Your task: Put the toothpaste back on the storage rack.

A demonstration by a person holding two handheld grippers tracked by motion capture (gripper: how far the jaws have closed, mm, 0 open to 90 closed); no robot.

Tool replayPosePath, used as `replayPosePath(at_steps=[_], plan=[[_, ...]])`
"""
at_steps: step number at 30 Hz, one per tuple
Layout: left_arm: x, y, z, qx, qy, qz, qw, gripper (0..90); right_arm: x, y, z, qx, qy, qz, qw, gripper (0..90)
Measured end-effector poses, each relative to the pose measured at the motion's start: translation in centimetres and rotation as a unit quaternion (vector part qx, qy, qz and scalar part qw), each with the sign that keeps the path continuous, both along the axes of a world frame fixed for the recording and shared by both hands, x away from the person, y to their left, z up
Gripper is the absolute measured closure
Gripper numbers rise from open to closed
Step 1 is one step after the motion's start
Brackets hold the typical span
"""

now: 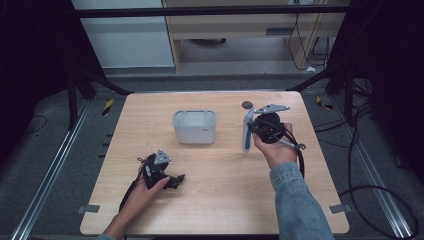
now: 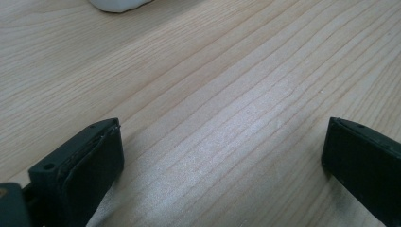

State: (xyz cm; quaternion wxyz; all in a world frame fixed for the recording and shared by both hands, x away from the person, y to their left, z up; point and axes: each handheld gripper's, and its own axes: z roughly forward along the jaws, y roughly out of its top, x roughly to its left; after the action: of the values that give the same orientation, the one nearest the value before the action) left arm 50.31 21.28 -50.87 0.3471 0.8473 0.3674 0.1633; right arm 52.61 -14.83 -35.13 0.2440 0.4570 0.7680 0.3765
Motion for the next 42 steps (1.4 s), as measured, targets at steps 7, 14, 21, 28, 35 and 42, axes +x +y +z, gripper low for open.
replayPosePath(at_steps=[7,14,21,28,35,42], plan=[[0.0,0.0,0.0,0.000,0.000,0.000,1.0000,0.0,0.0,0.4,0.5,0.011,-0.016,0.001,0.9998,84.6],[0.0,0.0,0.0,0.000,0.000,0.000,1.0000,0.0,0.0,1.1,1.0,0.021,-0.033,0.003,0.9992,84.7],[0.0,0.0,0.0,-0.001,-0.001,0.001,1.0000,0.0,0.3,2.4,1.9,0.027,-0.051,0.007,0.9983,84.7],[0.0,0.0,0.0,-0.001,-0.001,0.000,1.0000,0.0,0.6,3.5,2.8,0.031,-0.062,0.014,0.9975,84.7],[0.0,0.0,0.0,-0.001,-0.001,0.000,1.0000,0.0,0.9,4.3,3.9,0.032,-0.073,0.019,0.9967,84.7],[0.0,0.0,0.0,-0.001,-0.001,0.000,1.0000,0.0,1.1,4.8,5.1,0.035,-0.081,0.020,0.9959,84.7]])
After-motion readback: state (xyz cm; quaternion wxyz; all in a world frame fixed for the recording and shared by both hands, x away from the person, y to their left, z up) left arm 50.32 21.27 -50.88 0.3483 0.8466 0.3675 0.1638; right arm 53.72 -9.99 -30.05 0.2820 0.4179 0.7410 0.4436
